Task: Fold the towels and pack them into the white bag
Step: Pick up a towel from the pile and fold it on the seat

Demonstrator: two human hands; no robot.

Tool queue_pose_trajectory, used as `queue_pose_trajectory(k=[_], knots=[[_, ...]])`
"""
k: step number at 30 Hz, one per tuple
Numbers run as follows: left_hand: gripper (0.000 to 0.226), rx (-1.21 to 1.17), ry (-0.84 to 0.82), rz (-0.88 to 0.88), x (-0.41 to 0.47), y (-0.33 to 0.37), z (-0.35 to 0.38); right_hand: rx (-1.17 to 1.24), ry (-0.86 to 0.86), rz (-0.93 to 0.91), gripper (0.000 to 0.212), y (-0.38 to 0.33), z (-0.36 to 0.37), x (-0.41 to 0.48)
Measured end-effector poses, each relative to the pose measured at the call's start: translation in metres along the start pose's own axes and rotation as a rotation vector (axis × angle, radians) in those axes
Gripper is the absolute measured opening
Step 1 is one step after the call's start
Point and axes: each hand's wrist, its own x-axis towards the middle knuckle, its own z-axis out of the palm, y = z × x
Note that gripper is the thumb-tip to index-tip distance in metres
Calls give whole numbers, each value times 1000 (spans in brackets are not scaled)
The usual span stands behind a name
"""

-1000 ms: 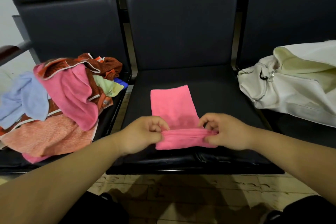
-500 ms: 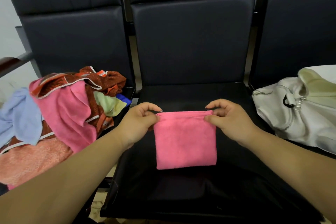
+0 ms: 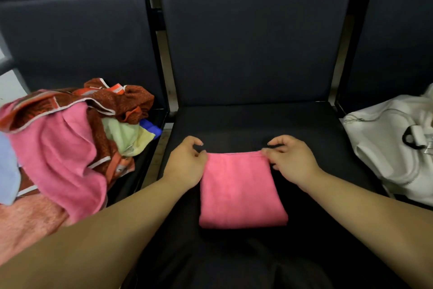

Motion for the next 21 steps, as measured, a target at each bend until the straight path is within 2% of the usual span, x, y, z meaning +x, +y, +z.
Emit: queue_pose_trajectory(k=[3,5,8,10,12,14,17,19,21], knots=[[25,102,79,23,-9,4,-5,-123,51,-67,15,4,-4,0],[26,126,51,88,-19,8,-11,-221,6,-174,19,-1,-12,-17],[33,183,-139,309,-50,8,-22,-352,-153,-377,25,-2,-19,-52],[48,248,-310,464,-76,5,-27,-396,-320,-412,29,2,-21,-75],[65,358,-469,526,-94,-1,-29,-465,-465,-417,35,8,-22,-90],[75,459,-550,534,-105,-11,-30,-617,-534,-460,41,16,-23,-99],[73,485,-521,560,-117,-21,-31,-736,-436,-494,51,25,-22,-109],[66,430,-503,537,-121,-22,-32,-718,-379,-519,46,26,-20,-114],[56,372,-519,496,-123,-20,-37,-618,-410,-470,36,21,-23,-116]])
